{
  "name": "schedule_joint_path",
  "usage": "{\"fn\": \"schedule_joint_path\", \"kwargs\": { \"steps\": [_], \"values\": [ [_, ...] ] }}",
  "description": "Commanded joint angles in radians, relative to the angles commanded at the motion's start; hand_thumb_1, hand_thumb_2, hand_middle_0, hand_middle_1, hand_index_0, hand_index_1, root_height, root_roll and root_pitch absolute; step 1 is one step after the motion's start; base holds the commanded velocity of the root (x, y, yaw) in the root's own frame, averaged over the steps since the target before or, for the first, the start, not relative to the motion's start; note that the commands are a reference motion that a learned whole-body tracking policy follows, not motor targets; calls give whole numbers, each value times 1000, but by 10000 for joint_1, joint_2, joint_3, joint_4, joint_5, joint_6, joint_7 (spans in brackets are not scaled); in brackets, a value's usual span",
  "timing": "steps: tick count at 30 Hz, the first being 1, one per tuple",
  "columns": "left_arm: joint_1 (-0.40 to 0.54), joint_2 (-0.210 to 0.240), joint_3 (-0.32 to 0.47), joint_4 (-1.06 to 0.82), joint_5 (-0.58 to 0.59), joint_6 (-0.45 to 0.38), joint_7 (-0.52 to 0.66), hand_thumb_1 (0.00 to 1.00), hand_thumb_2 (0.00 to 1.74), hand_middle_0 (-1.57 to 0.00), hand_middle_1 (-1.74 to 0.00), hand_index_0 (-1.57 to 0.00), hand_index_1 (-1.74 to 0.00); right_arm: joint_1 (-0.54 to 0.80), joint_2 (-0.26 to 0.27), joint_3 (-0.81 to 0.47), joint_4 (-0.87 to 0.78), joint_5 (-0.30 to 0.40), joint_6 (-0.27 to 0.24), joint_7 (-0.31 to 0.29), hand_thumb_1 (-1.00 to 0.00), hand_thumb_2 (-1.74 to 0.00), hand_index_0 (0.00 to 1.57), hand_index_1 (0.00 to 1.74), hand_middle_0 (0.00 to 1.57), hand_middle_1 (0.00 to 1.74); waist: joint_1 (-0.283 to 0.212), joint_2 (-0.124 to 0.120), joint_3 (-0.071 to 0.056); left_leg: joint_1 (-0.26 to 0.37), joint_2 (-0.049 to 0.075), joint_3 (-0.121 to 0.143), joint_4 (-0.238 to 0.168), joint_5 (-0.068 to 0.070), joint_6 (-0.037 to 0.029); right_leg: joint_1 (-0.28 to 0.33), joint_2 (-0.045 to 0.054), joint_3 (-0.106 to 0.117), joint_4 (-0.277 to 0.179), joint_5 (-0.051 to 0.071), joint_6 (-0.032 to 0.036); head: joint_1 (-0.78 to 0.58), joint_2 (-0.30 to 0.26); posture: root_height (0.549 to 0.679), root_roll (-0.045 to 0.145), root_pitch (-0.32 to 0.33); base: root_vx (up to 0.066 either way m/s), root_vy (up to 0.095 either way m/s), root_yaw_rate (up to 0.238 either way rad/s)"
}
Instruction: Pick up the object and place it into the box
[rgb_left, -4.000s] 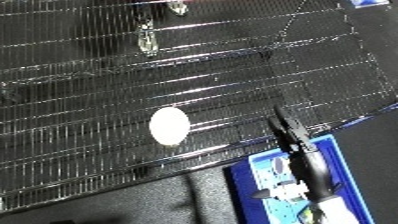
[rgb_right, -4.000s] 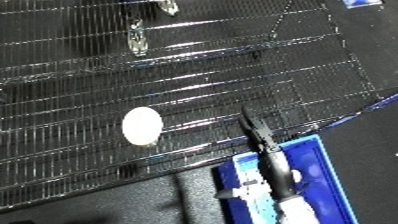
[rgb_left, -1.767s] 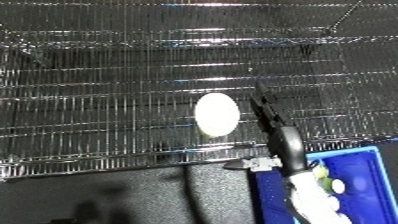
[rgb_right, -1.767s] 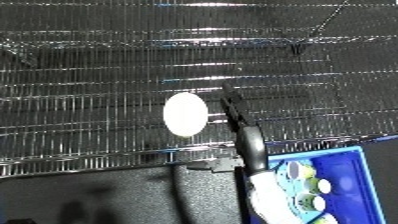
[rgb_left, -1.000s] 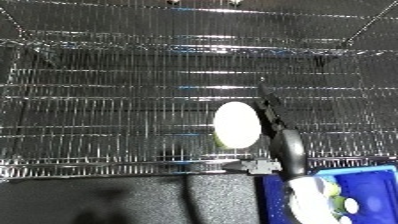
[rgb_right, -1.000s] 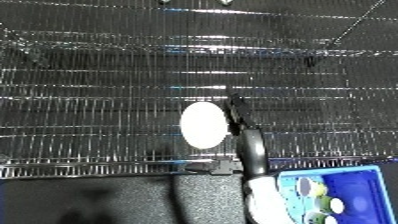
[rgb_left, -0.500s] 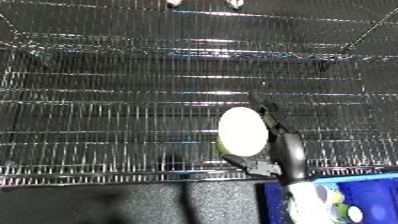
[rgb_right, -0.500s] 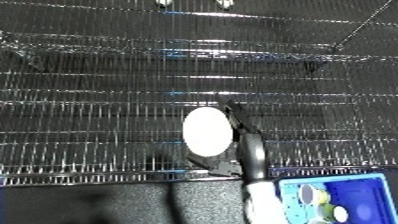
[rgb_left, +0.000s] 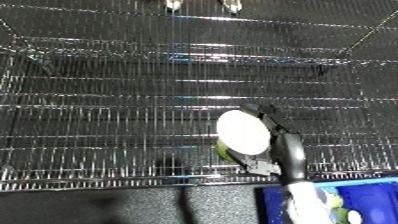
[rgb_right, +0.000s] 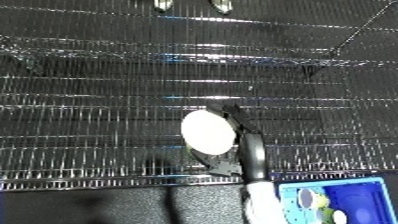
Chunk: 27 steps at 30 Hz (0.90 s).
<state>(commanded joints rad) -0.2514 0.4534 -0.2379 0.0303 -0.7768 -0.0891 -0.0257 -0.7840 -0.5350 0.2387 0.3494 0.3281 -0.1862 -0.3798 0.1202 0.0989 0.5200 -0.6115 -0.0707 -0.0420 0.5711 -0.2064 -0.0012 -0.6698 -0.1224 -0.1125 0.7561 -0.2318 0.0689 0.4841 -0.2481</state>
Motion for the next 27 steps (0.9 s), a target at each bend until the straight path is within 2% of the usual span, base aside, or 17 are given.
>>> {"fn": "schedule_joint_path", "kwargs": {
  "steps": [7,14,22,27],
  "values": [
    [-21,24,99,142,-43,-78,-72,1000,1740,-1570,-1740,-1570,-1740,176,-34,-76,-250,-91,-110,-177,-600,-1044,942,1044,942,1044,-133,-125,0,635,64,-59,-433,115,-7,558,80,59,-416,67,2,4,-52,643,37,186,-61,-26,-40],
    [101,-1,264,291,8,-64,-213,1000,1740,-1570,-1740,-1570,-1740,1008,0,-558,-1231,327,-182,-84,-600,-1044,942,1044,942,1044,-481,-382,0,1521,201,-126,-740,111,-35,1408,205,184,-904,133,3,-164,-483,649,38,140,-55,-35,-104],
    [152,-60,533,464,54,40,-334,1000,1740,-1570,-1740,-1570,-1740,2288,370,-1153,-2259,768,-286,237,-600,-1044,942,1044,942,1044,-958,-626,0,2461,417,1,-932,57,-116,2299,324,331,-1250,117,-5,-238,-1020,654,42,84,-64,-45,-145],
    [100,-63,644,578,71,131,-376,1000,1740,-1570,-1740,-1570,-1740,2961,499,-1436,-2503,1018,-365,316,-600,-1044,942,1044,942,1044,-1203,-747,0,3115,572,104,-1216,121,-175,2947,360,428,-1584,136,14,-128,-1264,658,43,50,-54,-52,-148]
  ]
}}
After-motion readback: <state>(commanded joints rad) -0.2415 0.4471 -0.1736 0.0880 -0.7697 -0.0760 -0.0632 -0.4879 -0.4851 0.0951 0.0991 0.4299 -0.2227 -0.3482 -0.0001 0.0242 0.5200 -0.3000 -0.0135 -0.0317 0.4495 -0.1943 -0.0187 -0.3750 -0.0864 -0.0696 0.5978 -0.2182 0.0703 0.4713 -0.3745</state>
